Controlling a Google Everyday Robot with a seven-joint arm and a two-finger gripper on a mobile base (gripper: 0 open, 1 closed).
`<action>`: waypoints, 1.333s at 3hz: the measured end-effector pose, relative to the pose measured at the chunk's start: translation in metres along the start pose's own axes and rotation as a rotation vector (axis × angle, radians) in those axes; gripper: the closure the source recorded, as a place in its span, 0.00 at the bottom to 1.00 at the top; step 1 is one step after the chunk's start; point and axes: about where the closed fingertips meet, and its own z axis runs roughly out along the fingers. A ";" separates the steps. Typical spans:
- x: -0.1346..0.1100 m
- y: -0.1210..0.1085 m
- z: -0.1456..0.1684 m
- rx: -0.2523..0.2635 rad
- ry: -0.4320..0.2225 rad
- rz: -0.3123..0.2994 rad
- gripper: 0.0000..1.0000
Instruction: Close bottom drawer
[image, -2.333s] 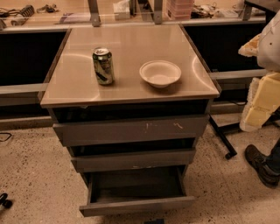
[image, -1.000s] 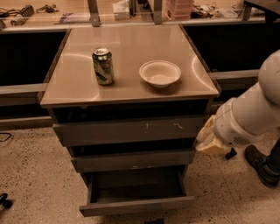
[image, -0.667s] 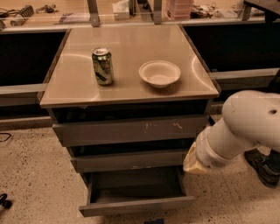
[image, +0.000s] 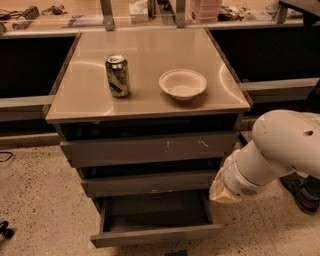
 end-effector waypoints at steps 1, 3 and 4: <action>0.030 0.009 0.049 -0.033 0.008 0.001 1.00; 0.098 0.023 0.204 -0.119 -0.058 0.007 1.00; 0.102 0.044 0.237 -0.189 -0.083 0.024 1.00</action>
Offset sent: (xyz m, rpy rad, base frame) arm -0.0380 -0.0344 -0.3256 0.0933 0.2205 0.0393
